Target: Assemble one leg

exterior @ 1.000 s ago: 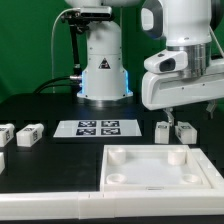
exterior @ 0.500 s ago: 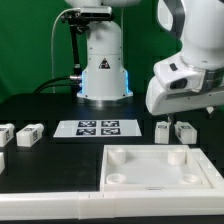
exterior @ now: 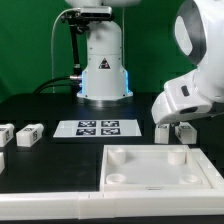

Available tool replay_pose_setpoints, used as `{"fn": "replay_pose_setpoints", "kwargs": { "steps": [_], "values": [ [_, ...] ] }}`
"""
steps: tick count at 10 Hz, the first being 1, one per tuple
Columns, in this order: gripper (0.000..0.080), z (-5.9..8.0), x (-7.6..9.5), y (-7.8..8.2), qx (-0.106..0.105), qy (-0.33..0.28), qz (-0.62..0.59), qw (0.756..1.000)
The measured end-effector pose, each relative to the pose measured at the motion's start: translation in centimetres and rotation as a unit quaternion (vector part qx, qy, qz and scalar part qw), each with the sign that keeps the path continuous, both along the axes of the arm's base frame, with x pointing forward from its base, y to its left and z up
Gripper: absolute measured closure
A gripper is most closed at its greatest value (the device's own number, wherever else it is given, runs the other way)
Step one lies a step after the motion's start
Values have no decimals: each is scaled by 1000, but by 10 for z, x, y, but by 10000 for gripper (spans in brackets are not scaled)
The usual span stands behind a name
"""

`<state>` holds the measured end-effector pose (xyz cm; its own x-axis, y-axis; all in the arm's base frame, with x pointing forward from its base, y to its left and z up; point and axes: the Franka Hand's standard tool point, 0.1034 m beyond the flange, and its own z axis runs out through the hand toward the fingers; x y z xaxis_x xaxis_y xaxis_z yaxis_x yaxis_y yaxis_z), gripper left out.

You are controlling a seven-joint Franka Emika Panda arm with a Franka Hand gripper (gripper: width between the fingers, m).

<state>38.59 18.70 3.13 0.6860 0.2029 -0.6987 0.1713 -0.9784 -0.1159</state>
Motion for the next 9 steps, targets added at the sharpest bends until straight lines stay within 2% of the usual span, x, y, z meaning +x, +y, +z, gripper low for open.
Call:
{"fn": "replay_pose_setpoints", "kwargs": {
  "steps": [7,9],
  "values": [
    [150,-21,-3,-4,1,-13,-7,1000],
    [404,-22,-4,-4,1,-12,-7,1000]
  ]
}}
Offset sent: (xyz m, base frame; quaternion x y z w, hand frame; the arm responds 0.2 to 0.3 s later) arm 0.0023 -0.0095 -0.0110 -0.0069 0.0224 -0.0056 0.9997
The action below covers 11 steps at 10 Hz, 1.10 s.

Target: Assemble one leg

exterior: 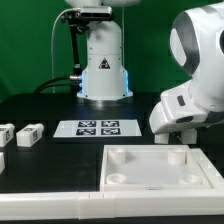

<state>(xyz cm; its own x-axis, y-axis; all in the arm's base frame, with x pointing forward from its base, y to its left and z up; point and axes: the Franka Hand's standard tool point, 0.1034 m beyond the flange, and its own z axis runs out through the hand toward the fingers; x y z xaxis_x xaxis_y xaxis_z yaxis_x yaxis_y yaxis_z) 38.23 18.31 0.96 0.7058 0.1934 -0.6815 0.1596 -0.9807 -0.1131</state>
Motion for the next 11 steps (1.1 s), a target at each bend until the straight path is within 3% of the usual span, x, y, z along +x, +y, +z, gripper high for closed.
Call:
{"fn": "replay_pose_setpoints", "kwargs": {
  "steps": [1,2,10,11],
  "values": [
    [404,0,1,-1,0,-1,-2,1000],
    [509,0,1,-3,0,-1,-3,1000],
    [509,1,2,-4,1,-1,-3,1000],
    [509,17,3,-7,-3,15,-1,1000]
  ]
}}
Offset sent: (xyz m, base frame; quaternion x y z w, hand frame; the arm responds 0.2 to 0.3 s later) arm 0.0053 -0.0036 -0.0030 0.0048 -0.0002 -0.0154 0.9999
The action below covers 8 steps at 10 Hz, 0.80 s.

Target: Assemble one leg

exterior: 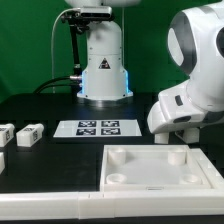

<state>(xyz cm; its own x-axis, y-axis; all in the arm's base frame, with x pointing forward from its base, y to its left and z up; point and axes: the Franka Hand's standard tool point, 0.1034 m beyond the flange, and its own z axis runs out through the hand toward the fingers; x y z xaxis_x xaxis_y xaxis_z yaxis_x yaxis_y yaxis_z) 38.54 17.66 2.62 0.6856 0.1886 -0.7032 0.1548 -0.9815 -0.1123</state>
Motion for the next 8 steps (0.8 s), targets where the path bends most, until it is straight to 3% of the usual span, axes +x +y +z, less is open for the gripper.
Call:
{"fn": "replay_pose_setpoints", "kwargs": {
  "steps": [3,4,5,6,8],
  "values": [
    [509,57,21,-3,-18,28,-5,999],
    [509,68,32,-1,-15,10,-7,1000],
    [508,63,28,-2,-15,8,-8,1000],
    [508,57,35,0,-9,-28,-14,999],
    [508,58,44,0,6,-136,-25,990]
  ]
}}
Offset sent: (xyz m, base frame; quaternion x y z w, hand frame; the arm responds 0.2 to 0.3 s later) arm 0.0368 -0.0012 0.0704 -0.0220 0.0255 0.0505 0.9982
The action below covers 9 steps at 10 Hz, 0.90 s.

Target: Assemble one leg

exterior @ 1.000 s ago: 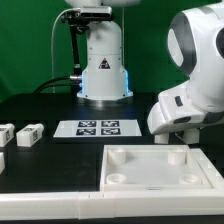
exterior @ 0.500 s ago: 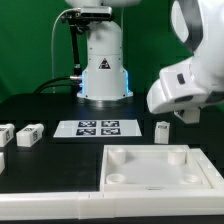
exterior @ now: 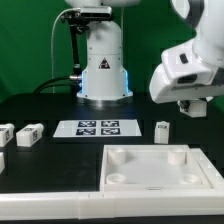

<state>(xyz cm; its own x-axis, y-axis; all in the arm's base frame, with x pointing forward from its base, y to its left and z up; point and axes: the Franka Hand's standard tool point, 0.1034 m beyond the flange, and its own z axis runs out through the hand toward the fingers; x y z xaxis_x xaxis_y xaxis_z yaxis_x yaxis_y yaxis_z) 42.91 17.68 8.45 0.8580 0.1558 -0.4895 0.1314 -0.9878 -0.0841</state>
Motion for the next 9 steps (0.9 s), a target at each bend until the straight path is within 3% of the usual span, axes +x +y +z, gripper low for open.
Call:
{"fn": "replay_pose_setpoints", "kwargs": {
  "steps": [3,5,8,9],
  "values": [
    [508,9,13,-13,16,-123,-10,992],
    [508,24,45,-43,31,-189,-6,981],
    [508,30,77,-73,43,-343,-5,938],
    [508,31,78,-74,46,-401,-6,915]
  ]
}}
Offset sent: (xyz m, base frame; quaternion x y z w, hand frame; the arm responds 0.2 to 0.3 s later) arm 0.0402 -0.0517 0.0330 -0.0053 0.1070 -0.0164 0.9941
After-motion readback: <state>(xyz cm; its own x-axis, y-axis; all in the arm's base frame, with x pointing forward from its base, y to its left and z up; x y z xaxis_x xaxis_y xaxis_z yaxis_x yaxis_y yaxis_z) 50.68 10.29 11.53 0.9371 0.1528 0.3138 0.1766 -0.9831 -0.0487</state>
